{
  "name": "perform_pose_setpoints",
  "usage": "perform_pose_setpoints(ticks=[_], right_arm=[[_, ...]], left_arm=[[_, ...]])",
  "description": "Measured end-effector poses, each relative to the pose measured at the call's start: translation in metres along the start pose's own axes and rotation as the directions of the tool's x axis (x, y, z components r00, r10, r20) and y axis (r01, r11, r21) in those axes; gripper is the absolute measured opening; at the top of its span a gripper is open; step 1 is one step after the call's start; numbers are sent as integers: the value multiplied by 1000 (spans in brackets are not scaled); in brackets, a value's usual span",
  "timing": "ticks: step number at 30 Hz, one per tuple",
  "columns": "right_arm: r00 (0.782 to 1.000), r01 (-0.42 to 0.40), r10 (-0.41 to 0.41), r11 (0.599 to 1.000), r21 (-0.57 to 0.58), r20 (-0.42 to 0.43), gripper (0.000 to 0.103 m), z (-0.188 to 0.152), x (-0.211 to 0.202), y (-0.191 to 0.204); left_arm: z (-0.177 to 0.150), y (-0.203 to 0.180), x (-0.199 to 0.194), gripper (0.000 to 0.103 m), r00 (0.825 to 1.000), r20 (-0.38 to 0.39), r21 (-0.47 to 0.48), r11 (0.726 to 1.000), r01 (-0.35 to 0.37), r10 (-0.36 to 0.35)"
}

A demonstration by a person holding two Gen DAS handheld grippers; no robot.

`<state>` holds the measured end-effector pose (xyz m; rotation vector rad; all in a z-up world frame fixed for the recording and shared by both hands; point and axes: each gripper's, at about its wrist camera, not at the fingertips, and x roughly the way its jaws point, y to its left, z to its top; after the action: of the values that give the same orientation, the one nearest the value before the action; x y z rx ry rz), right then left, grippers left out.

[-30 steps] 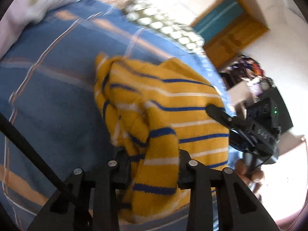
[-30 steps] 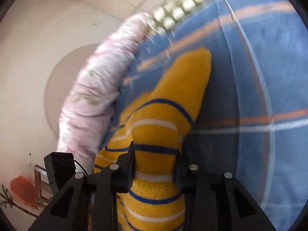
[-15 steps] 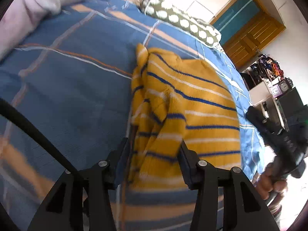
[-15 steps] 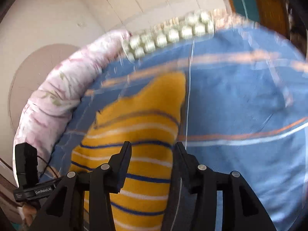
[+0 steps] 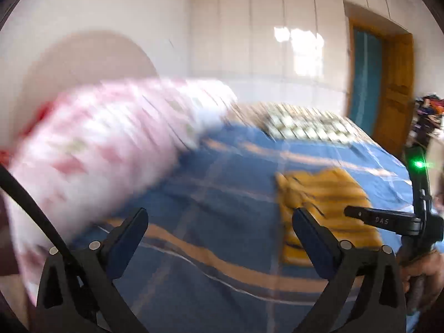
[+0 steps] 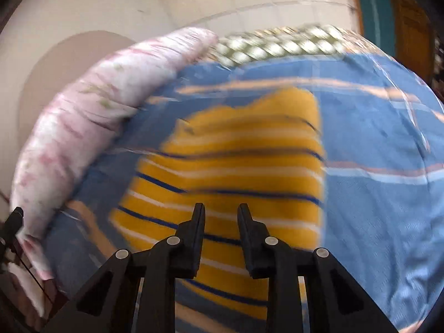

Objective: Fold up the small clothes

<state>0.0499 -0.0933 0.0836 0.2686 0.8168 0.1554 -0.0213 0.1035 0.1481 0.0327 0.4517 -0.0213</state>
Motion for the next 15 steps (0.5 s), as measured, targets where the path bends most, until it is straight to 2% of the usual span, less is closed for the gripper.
perform_pose_setpoints(ticks=[2, 3, 6, 8, 10, 11, 13, 15], right_arm=[[999, -43, 43, 999, -13, -29, 28, 9, 20, 18], [997, -62, 61, 998, -4, -53, 28, 11, 33, 24], [968, -108, 114, 993, 38, -223, 29, 3, 91, 34], [976, -109, 109, 994, 6, -188, 29, -3, 86, 45], [968, -179, 177, 984, 5, -180, 28, -6, 68, 50], [975, -178, 176, 984, -5, -137, 28, -7, 54, 48], [992, -115, 114, 993, -20, -46, 29, -12, 26, 37], [996, -84, 85, 995, 47, -21, 35, -19, 15, 14]], left_arm=[[-1, 3, -15, 103, 998, 42, 0, 999, -40, 40], [2, 12, -19, 103, 999, 39, -4, 1000, -16, 16], [-2, 15, -18, 103, 999, -34, -8, 999, 33, -33], [-8, 16, -17, 103, 997, -70, 7, 1000, 27, -27], [-16, 11, -13, 103, 996, -88, 19, 1000, 22, -20], [-20, 8, -7, 103, 995, -101, 19, 1000, 24, -22], [-25, 5, -4, 103, 990, -132, -4, 999, 39, -39], [-29, 0, -3, 103, 987, -153, -14, 998, 54, -56]])
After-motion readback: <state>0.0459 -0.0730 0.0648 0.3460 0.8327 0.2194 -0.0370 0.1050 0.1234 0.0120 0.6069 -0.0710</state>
